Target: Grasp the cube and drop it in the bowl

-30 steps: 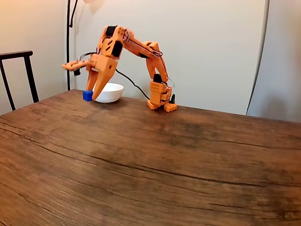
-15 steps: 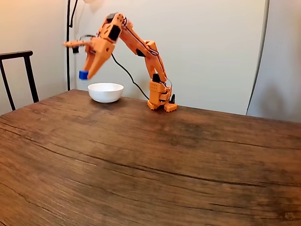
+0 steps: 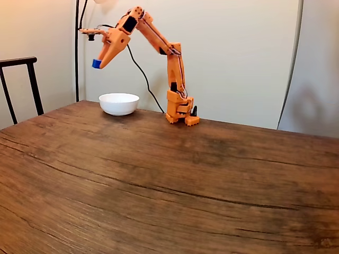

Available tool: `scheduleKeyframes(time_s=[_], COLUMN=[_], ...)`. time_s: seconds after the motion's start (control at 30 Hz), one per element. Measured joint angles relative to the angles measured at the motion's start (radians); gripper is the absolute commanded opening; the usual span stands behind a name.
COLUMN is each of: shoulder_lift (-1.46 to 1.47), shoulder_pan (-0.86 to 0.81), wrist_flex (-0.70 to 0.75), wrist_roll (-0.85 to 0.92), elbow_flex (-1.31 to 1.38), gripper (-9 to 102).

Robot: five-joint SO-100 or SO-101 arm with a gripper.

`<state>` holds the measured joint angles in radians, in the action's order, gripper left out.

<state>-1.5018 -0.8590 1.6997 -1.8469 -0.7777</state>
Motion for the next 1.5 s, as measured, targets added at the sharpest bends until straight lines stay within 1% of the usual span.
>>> scheduleKeyframes(time_s=[0.43,0.73,0.83,0.93,1.1,1.4,1.5], shoulder_lift=[-0.471,-0.695,-0.750,-0.775,-0.782,-0.782,-0.782], shoulder_pan=[-0.218,-0.430,-0.495,-0.569,-0.621,-0.630,-0.629], wrist_flex=[0.000,0.000,-0.023,-0.110,-0.296,-0.716,-0.815], wrist_roll=[-0.041,-0.109,-0.146,-0.156,-0.156,-0.156,-0.156], elbow_flex=[-0.460,-0.704,-0.781,-0.877,-1.085,-1.482,-1.580], gripper=[8,8,8,8,9,9,9])
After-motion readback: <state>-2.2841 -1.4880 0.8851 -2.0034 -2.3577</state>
